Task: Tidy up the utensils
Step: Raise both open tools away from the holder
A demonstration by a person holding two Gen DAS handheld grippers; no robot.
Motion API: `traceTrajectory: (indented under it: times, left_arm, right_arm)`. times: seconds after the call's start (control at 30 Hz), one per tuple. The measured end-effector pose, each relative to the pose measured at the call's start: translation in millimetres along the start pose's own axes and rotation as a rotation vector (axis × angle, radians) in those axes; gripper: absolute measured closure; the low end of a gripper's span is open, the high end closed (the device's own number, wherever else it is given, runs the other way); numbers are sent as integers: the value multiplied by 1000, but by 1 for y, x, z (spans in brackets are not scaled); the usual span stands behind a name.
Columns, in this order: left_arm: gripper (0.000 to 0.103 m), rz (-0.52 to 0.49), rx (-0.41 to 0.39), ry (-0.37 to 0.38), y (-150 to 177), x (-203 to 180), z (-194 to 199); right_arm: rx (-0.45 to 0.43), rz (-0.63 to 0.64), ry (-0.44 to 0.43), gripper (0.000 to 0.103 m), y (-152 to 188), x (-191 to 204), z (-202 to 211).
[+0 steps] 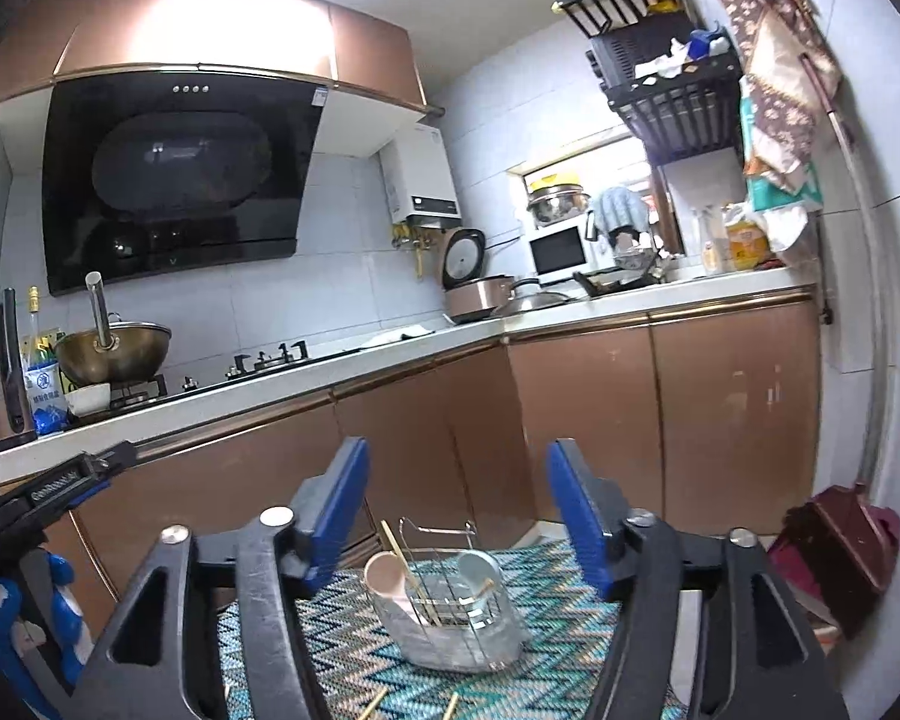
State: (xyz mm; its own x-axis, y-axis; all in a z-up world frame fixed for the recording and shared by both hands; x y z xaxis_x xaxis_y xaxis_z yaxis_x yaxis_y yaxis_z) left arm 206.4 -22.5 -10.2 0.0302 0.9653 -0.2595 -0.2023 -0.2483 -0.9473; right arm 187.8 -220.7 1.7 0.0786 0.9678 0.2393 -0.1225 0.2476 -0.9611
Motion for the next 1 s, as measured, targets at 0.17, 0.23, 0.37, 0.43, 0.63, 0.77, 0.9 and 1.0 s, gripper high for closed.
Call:
traceTrajectory:
  times: [0.17,0.23,0.37,0.43,0.63,0.77,0.9,1.0]
  left_arm:
    - [37,-4,9,-29,2,11,24]
    - [37,-6,4,-43,3,16,35]
    - [36,-2,-6,-80,5,23,50]
    - [36,6,-12,-92,6,28,58]
    - [36,18,-47,-112,8,36,72]
    - [36,22,-47,-121,9,41,77]
    - [36,32,-6,-111,11,49,76]
    - [36,46,-2,-105,10,55,80]
  right_arm:
    - [26,18,38,10,10,1,24]
    - [29,23,46,1,11,3,33]
    - [39,29,63,0,14,4,46]
    - [40,28,80,0,15,4,50]
    - [25,31,85,0,18,3,64]
    - [9,31,79,0,18,6,69]
    - [-4,21,70,0,18,7,74]
    - [-7,11,58,0,20,7,76]
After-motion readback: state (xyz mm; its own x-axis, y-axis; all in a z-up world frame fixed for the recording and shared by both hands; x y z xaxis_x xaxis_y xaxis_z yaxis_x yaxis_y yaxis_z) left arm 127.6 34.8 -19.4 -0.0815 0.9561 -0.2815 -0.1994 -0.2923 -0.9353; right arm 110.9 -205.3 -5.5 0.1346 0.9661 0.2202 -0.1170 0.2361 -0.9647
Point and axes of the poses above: each gripper's, at about its wrist camera, not at the fingertips, and z roughly against the way its jaws point, x to its left, y to its underside, the point moved 5 cm from there along -z, roughly the way its jaws point, and after that the axes turned 2 degrees about -y, right-handed, at the moved point
